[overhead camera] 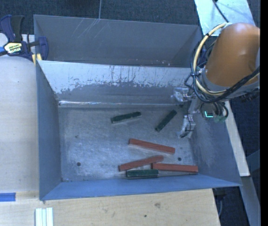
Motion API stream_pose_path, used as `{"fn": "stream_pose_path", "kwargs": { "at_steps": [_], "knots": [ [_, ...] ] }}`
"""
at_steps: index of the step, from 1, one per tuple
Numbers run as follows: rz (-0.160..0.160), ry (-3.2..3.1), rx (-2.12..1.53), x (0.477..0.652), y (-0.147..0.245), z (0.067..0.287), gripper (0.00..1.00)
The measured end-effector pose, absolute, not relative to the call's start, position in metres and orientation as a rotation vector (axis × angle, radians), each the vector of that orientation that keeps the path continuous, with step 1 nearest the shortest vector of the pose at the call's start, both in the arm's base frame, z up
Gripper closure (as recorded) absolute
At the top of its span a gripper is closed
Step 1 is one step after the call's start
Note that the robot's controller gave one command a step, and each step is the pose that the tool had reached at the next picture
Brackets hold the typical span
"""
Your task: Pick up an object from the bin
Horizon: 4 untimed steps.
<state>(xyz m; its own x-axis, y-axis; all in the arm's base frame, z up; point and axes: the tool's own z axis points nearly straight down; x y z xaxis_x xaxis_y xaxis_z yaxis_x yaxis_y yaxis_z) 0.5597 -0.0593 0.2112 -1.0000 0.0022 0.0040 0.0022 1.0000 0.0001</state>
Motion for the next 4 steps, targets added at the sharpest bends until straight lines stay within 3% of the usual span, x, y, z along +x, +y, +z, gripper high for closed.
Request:
{"fn": "stream_pose_path", "kwargs": {
  "at_steps": [1, 2, 3, 4],
  "knots": [
    [0.0, -3.133, 0.259, 0.613, -0.07, 0.138, 0.0],
    [0.0, -3.117, 0.367, 0.62, -0.089, 0.066, 0.0],
    [0.001, -3.128, 0.367, 0.623, -0.088, 0.072, 1.0],
    [0.006, -3.138, 0.317, 0.605, -0.099, 0.243, 1.0]
  ]
}}
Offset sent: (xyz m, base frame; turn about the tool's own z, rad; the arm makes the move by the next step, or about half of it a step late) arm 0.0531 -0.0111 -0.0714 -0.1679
